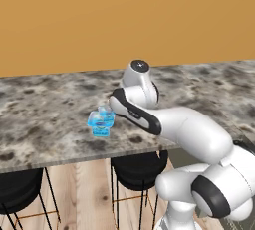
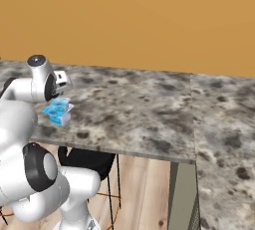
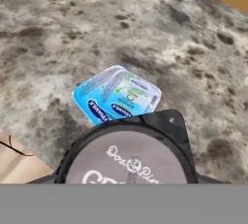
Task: Stack the yogurt containers by placing the smaller containers on top of the larger containers.
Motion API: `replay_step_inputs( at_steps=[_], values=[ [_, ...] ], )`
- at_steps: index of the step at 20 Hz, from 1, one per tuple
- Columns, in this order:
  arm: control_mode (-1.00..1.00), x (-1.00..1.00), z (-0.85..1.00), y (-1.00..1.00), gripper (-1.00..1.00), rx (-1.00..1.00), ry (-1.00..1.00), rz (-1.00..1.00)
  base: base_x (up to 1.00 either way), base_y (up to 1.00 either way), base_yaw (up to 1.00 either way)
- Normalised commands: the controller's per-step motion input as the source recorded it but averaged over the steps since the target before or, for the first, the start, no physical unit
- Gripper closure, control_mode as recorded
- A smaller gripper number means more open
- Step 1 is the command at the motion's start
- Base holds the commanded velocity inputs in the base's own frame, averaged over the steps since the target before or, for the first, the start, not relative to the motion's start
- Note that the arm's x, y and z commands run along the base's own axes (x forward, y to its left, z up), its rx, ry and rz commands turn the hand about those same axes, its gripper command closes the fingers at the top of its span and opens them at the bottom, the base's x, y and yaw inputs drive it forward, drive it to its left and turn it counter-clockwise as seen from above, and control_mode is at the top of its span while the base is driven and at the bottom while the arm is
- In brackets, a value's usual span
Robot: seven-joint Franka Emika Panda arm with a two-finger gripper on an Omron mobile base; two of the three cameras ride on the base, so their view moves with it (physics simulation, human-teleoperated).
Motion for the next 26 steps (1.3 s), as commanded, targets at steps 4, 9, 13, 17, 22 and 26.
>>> replay_step_inputs(
  at_steps=[4, 9, 13, 17, 22, 26],
  values=[
    [-1.00, 0.14, 0.00, 0.13, 1.00, 0.00, 0.00, 0.00, 0.00, 0.00, 0.00],
    [-1.00, 0.16, 0.00, 0.12, 1.00, 0.00, 0.00, 0.00, 0.00, 0.00, 0.00],
    [-1.00, 0.16, 0.00, 0.07, 1.00, 0.00, 0.00, 0.00, 0.00, 0.00, 0.00],
    [-1.00, 0.10, -0.02, 0.07, 1.00, 0.00, 0.00, 0.00, 0.00, 0.00, 0.00],
    [-1.00, 0.05, -0.09, 0.04, 1.00, 0.00, 0.00, 0.00, 0.00, 0.00, 0.00],
    [-1.00, 0.00, -0.15, 0.08, 1.00, 0.00, 0.00, 0.00, 0.00, 0.00, 0.00]
  ],
)
